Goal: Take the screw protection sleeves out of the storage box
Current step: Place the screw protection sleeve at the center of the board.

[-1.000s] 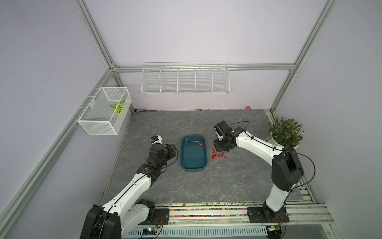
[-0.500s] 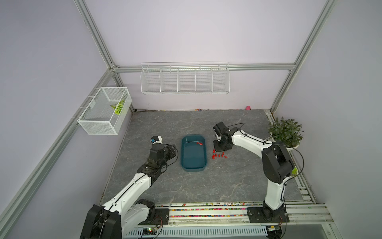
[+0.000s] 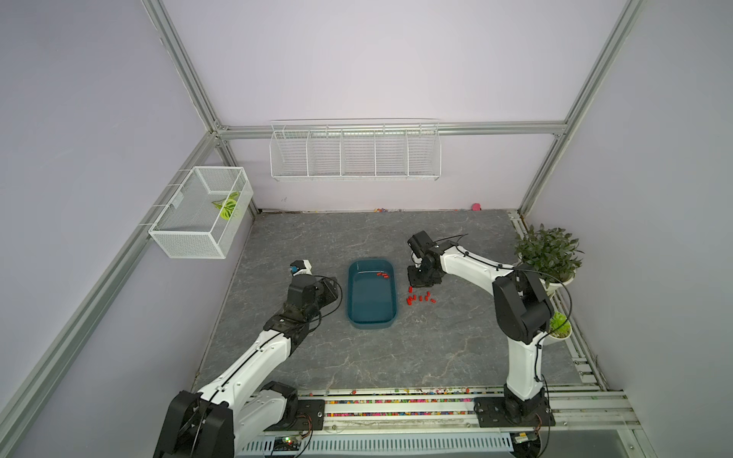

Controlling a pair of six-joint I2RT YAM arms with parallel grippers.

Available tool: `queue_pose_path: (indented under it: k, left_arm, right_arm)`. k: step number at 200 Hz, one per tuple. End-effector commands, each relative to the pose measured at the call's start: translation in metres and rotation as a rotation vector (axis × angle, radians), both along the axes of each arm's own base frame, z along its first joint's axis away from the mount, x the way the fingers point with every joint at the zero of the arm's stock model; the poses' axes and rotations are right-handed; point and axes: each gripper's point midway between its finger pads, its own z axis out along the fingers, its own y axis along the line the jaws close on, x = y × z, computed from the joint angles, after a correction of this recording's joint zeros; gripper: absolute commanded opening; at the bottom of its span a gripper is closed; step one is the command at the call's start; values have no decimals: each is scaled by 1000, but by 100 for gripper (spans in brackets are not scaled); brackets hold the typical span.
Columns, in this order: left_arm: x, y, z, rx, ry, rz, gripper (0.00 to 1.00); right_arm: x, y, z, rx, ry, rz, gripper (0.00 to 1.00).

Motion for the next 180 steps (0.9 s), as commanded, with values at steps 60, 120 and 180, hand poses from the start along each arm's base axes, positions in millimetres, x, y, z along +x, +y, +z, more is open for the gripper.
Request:
queue_pose_path:
  k: [60,120,180]
  left_arm:
    - [6,-3,8,-10,-5,-8,40]
    - [7,-3,8,-9,-1,-8,40]
    - [7,-4,8,-7,6,-10,40]
  right_arm:
    - [1,0,-12,-2,75,-14,17]
    - [-2,-4,-16,-14,94,-31,18]
    - [-3,-6,-20,-16,110,-40,19]
